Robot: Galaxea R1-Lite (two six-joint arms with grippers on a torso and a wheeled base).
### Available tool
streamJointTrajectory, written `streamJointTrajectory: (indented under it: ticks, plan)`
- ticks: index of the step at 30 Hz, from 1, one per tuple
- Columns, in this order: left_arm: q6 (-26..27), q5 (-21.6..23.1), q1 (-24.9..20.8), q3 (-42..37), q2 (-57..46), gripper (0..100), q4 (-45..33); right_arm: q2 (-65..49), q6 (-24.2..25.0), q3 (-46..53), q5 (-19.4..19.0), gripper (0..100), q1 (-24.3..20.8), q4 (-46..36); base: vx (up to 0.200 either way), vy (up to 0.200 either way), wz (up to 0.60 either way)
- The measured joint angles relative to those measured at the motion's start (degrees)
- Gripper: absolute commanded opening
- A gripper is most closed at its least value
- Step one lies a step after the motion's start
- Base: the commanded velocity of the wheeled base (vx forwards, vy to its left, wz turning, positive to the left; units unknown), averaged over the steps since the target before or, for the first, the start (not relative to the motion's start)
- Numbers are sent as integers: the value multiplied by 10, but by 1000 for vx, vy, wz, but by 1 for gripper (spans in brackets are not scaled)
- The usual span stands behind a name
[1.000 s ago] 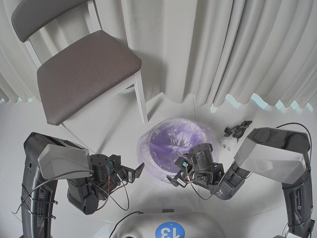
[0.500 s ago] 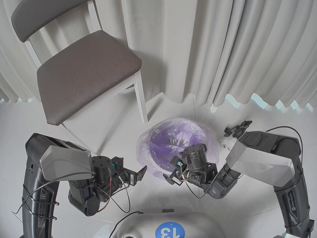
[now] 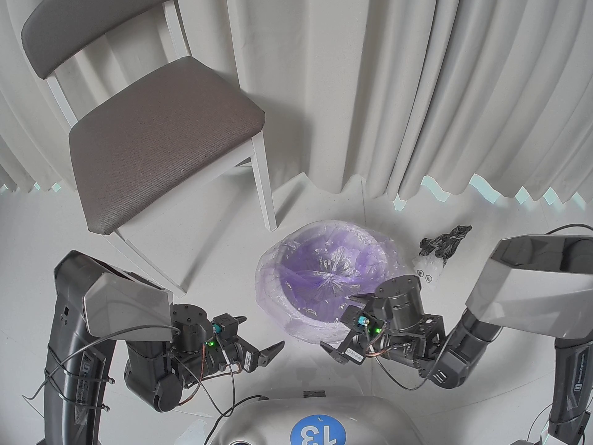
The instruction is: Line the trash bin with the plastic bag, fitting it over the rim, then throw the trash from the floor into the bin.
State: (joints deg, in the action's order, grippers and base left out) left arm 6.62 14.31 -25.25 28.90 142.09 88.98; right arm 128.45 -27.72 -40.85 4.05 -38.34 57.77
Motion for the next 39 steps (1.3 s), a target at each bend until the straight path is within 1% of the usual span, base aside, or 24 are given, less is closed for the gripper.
streamJointTrajectory:
  ticks: [3,8,12,16,18,20,21,23,26,29,32,34,37,39]
  plan:
    - [14,4,-7,17,9,100,0,-34,10,43,2,100,1,37,0,0,0]
    - [29,0,-25,76,31,100,-19,-68,57,112,16,100,20,134,0,0,0]
    - [34,-22,-40,131,52,100,-50,-81,89,175,22,100,52,213,0,0,0]
    - [36,-35,-48,164,67,100,-73,-80,110,223,22,100,78,292,0,0,0]
    - [37,-44,-51,176,73,100,-80,-76,119,247,21,100,88,309,0,0,0]
    - [37,-64,-54,192,80,100,-84,-72,127,269,17,100,96,310,0,0,0]
    - [36,-77,-55,201,83,0,-85,-70,131,277,13,100,99,311,0,0,0]
    - [35,-94,-58,215,90,0,-87,-66,144,289,5,100,106,312,0,0,0]
    - [34,-98,-60,220,96,0,-85,-62,150,298,0,100,116,312,0,0,0]
    - [33,-99,-60,214,98,0,-81,-60,146,303,-10,100,130,312,0,0,0]
    - [32,-99,-60,205,98,0,-68,-56,126,307,-41,100,148,312,0,0,0]
    - [32,-99,-59,197,99,0,-53,-48,103,307,-58,100,164,312,0,0,0]
    - [31,-99,-58,184,101,0,-38,-30,74,297,-71,100,183,312,0,0,0]
    - [32,-99,-57,175,101,0,-33,-12,64,284,-73,100,192,312,0,0,0]
